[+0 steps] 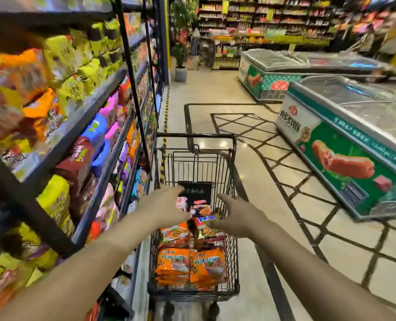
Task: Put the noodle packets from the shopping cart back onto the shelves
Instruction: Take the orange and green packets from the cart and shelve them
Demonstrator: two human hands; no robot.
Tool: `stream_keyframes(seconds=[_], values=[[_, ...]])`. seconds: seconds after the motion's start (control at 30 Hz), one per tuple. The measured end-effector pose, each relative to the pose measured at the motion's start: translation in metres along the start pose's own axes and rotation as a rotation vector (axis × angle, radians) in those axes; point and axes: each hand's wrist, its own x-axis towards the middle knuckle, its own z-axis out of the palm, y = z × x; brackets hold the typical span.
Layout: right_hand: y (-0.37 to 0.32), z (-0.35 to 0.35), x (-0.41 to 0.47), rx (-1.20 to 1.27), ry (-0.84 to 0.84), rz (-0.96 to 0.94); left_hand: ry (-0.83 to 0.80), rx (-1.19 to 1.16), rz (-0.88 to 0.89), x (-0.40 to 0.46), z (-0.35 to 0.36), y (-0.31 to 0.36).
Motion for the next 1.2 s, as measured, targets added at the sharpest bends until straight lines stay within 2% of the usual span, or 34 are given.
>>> stream_keyframes(seconds=[0.4,0.63,0.83,1.03,1.2], values=[[0.058,0.074,0.166,0.077,-0.214,0.079,-0.225,-0.071,-0.078,0.151,0.122,-0.027],[0.089,0.147,0.243,0.172,-0.327,0.122,-0.364,-0.146,-0.160,0.207,0.225,-0.057],[0.118,0.222,0.286,0.244,-0.379,0.238,-0.408,-0.210,-0.219,0.236,0.310,-0.088],[0.151,0.300,0.303,0.351,-0.416,0.413,-0.479,-0.292,-0.459,0.255,0.394,-0.121],[0.171,0.356,0.309,0.370,-0.438,0.549,-0.412,-0.494,-0.579,0.252,0.444,-0.134]])
